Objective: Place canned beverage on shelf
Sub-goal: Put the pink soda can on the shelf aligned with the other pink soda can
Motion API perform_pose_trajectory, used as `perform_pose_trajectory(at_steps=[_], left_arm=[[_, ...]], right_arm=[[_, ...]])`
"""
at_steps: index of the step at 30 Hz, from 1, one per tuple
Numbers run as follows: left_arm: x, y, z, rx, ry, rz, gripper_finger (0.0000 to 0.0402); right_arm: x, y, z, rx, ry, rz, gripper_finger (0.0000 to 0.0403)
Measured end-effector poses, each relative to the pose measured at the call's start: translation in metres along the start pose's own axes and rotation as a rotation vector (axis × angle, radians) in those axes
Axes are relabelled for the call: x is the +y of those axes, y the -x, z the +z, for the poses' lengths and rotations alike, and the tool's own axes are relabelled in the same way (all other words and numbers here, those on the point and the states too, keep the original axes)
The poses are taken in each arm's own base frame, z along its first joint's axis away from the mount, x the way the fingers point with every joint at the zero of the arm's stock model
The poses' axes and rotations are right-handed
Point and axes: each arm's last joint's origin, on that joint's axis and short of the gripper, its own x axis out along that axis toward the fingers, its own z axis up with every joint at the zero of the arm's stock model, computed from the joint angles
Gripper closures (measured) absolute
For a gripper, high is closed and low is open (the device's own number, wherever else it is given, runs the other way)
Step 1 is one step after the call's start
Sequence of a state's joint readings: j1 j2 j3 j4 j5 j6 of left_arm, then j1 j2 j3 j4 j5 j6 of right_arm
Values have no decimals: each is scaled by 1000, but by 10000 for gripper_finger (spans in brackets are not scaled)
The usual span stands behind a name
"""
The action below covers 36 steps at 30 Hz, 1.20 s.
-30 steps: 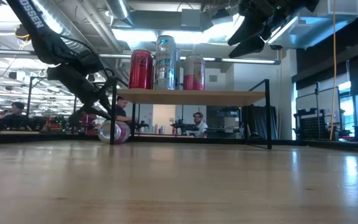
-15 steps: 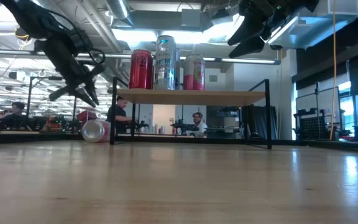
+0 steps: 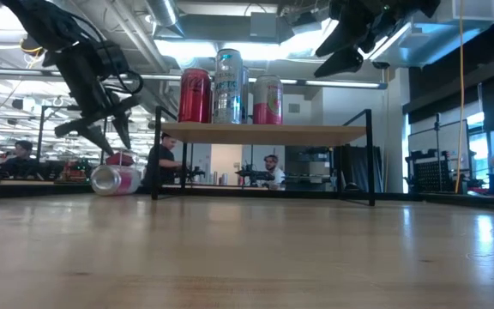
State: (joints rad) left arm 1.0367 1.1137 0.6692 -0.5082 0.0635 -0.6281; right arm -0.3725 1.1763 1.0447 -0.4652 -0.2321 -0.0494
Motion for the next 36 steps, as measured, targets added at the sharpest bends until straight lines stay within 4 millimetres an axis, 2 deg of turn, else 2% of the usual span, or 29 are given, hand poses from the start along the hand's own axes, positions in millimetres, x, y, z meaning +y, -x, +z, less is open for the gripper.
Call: perform_pose_trajectory(at_steps=[9, 13, 24, 28, 31, 33, 36], left_arm=[[2, -4, 1, -68, -50, 129, 191], [-2, -11, -5, -49, -80, 182, 178], [-14, -7, -18, -78, -111, 225, 149], [-34, 5, -14, -85, -136, 168, 136], [-46, 25, -6, -104, -169, 229, 132], [-48, 37, -1, -123, -180, 294, 131], [-46, 40, 0, -132, -175, 350, 131]], right_arm=[[0, 0, 0, 0, -1, 5, 52], [0, 0, 0, 0, -8, 5, 52], [1, 0, -1, 5, -22, 30, 52], [1, 0, -2, 21, -27, 50, 52], [1, 0, -4, 41, -32, 51, 52], [1, 0, -6, 54, -34, 51, 52], [2, 0, -6, 61, -34, 51, 52]])
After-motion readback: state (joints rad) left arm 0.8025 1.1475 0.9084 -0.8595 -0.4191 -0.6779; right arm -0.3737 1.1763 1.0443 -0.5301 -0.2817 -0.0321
